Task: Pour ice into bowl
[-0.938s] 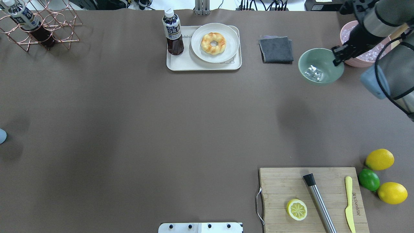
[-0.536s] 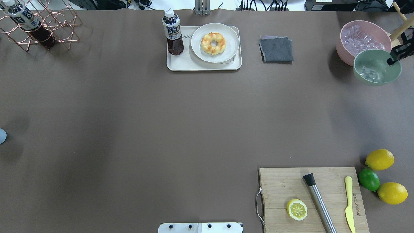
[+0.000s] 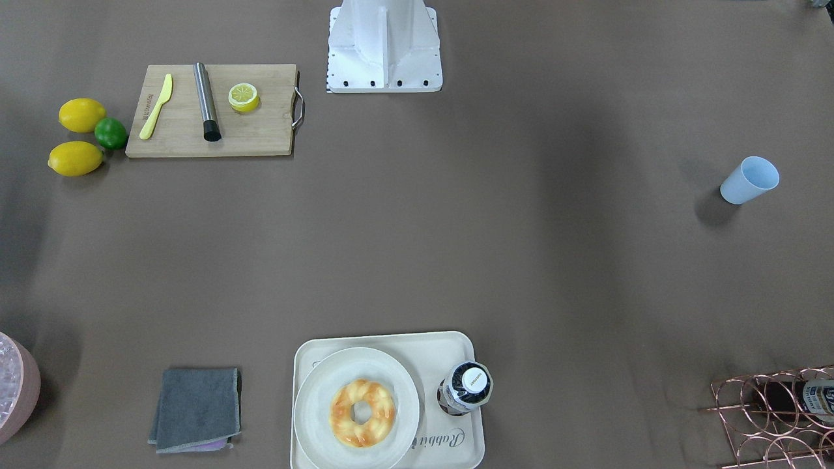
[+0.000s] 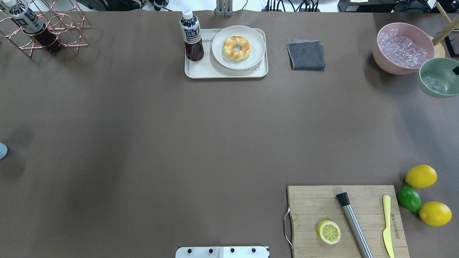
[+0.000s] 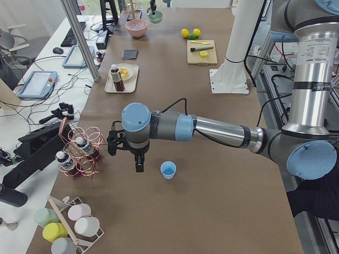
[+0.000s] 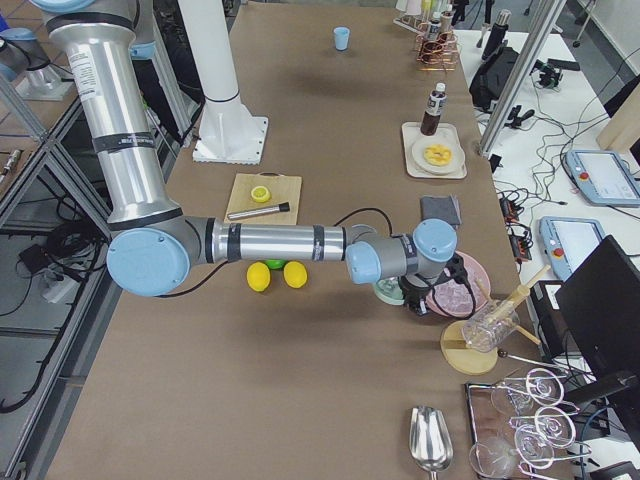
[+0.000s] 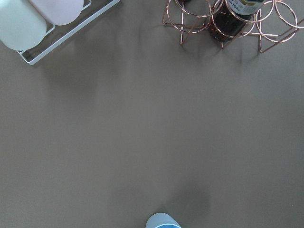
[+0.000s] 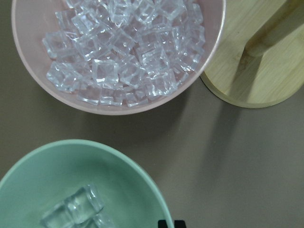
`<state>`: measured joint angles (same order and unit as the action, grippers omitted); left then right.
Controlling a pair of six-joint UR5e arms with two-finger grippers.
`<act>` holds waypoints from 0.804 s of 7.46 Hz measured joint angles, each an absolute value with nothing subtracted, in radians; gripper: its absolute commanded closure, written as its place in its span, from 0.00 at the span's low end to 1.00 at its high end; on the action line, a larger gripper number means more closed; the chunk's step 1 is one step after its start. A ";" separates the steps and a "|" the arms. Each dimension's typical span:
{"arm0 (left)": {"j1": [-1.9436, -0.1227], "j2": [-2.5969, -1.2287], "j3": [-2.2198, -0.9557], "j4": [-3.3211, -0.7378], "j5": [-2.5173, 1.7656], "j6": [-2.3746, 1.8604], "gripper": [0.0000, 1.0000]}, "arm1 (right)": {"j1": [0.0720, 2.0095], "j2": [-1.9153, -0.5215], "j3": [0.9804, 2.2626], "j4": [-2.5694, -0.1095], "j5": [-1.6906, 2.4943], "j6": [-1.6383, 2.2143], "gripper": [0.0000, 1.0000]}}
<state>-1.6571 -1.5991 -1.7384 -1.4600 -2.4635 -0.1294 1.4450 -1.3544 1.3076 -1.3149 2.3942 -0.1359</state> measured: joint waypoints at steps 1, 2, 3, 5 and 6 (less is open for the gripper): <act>-1.653 -1.602 -1.699 -1.484 -2.465 -0.110 0.03 | 1.448 -1.370 1.295 -1.288 2.396 -0.138 1.00; -1.652 -1.601 -1.657 -1.537 -2.466 -0.096 0.03 | 1.449 -1.385 1.287 -1.264 2.397 -0.137 1.00; -1.651 -1.600 -1.630 -1.574 -2.466 -0.088 0.03 | 1.449 -1.398 1.274 -1.231 2.397 -0.131 1.00; -1.650 -1.600 -1.611 -1.600 -2.465 -0.081 0.03 | 1.448 -1.412 1.253 -1.182 2.396 -0.109 1.00; -1.649 -1.604 -1.602 -1.605 -2.465 -0.080 0.03 | 1.447 -1.414 1.250 -1.176 2.396 -0.101 1.00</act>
<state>-1.6486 -1.6035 -1.6016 -1.6050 -2.4653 -0.0796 1.4468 -1.4144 1.2501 -1.1756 2.3961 -0.1007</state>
